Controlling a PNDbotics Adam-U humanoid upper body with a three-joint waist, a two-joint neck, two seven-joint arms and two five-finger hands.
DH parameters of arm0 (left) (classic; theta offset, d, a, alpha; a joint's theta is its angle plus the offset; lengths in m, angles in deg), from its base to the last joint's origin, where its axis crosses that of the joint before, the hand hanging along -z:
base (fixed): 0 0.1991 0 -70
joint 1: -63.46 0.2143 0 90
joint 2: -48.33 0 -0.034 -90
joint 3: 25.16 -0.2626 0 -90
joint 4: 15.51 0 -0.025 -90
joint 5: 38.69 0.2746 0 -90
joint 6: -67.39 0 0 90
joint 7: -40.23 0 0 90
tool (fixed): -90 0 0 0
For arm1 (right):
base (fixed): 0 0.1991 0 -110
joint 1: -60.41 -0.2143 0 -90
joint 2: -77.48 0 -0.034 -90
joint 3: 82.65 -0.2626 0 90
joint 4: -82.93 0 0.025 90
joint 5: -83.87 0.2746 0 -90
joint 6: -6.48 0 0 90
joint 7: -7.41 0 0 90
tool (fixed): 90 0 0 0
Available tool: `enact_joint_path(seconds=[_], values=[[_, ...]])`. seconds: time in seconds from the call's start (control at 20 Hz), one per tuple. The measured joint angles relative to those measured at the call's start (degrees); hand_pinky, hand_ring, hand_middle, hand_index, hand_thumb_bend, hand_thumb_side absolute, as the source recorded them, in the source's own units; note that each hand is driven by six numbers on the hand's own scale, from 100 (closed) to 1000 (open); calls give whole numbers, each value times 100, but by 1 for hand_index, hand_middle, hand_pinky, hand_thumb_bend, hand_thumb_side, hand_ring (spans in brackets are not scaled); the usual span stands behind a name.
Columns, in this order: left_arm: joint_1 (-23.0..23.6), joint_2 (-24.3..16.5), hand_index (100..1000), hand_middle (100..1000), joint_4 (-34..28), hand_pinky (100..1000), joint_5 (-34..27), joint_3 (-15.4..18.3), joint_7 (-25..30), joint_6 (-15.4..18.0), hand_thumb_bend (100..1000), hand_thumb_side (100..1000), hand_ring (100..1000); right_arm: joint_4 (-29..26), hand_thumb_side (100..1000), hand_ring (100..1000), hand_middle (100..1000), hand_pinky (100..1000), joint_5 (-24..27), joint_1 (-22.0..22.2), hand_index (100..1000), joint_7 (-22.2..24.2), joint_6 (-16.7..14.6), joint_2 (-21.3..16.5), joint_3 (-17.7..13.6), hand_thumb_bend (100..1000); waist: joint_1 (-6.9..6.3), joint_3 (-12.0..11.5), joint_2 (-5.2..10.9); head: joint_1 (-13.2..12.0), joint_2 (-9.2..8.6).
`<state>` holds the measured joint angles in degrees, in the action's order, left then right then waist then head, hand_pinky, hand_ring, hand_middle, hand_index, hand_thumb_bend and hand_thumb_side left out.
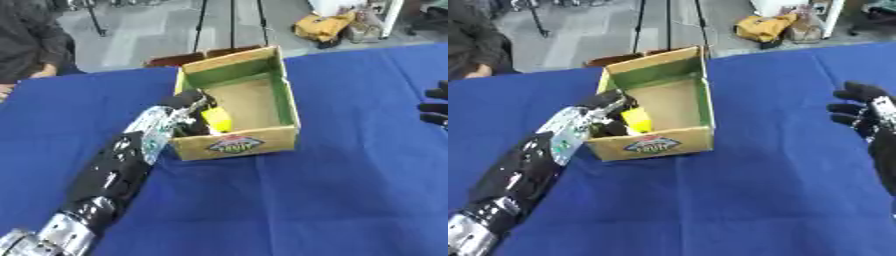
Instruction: Pick up objects on the table and place them in the box.
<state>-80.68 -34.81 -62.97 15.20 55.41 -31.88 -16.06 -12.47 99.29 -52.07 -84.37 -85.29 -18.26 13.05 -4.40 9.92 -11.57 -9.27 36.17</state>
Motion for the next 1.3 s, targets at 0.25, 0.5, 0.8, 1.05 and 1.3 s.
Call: enact_joint_path(seconds=[0.25,0.5,0.8,1.05,1.3], values=[[1,0,654,500,-75,553,133,-26,240,151,1000,682,494,0,860,769,774,799,0,-1,868,0,0,1,0,100,0,3,1,5,0],[56,0,663,510,-239,571,91,-26,269,160,1000,780,503,0,859,768,774,799,0,-1,868,0,0,2,-1,100,16,-10,1,26,-1],[107,-39,697,539,-725,610,-254,-23,79,62,1000,792,525,0,860,768,774,799,0,1,868,-3,-3,2,-5,100,28,-72,1,57,-3],[267,-292,720,569,-1668,627,-1053,46,-308,-108,1000,768,543,0,859,768,774,799,0,24,868,-20,-19,2,-41,100,61,-136,2,130,-7],[694,-679,703,558,-2978,626,-2491,248,-717,-336,1000,734,530,0,859,768,773,799,0,43,868,-47,-38,2,-80,100,65,-244,11,240,-46]])
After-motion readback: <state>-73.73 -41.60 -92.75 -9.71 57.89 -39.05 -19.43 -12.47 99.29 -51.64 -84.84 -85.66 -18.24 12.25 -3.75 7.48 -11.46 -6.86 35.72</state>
